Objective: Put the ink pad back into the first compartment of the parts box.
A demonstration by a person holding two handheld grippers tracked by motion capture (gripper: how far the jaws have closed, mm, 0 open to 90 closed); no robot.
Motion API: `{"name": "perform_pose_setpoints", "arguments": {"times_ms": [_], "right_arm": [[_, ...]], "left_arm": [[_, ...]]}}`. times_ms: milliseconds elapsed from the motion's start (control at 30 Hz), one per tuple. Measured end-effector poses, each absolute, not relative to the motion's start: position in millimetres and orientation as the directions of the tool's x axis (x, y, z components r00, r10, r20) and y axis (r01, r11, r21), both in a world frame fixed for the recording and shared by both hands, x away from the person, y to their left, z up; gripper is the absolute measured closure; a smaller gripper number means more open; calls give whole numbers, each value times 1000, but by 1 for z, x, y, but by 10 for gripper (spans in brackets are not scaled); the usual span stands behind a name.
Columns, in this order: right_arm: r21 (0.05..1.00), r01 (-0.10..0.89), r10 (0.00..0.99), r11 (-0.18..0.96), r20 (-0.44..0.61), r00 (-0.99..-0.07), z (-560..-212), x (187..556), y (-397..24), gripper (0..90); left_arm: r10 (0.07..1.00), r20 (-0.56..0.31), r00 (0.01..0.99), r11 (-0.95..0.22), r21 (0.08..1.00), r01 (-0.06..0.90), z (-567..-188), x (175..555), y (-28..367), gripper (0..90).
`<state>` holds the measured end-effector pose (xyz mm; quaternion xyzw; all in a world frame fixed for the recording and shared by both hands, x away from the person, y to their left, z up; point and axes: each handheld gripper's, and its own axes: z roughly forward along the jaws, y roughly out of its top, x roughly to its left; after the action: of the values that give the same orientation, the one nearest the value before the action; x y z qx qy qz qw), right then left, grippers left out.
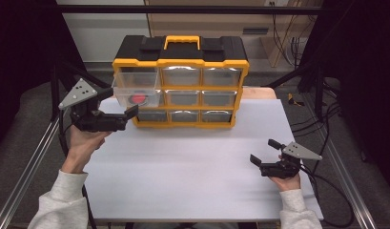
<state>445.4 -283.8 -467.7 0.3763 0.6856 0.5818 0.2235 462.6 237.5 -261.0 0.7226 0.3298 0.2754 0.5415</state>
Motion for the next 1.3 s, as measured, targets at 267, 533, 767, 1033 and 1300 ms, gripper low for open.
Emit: {"name": "perform_pose_setpoints", "arguments": {"times_ms": [267,533,767,1033,1300], "right_arm": [[966,253,779,43,126,-615,-468,446,-283,3],[966,254,779,44,126,-614,-468,446,-283,3],[966,254,778,43,127,-615,-468,446,-283,3],[965,259,777,45,129,-616,-469,446,-283,2],[964,264,778,44,133,-615,-469,446,-282,2]], "left_arm": [[773,21,634,-182,965,190,-293,454,247,6],[771,-20,637,-140,970,200,-333,448,257,7],[774,-64,630,-120,962,246,-366,446,267,8],[776,-113,621,-98,950,296,-400,445,277,8],[795,-89,600,-146,932,333,-425,445,284,8]]}}
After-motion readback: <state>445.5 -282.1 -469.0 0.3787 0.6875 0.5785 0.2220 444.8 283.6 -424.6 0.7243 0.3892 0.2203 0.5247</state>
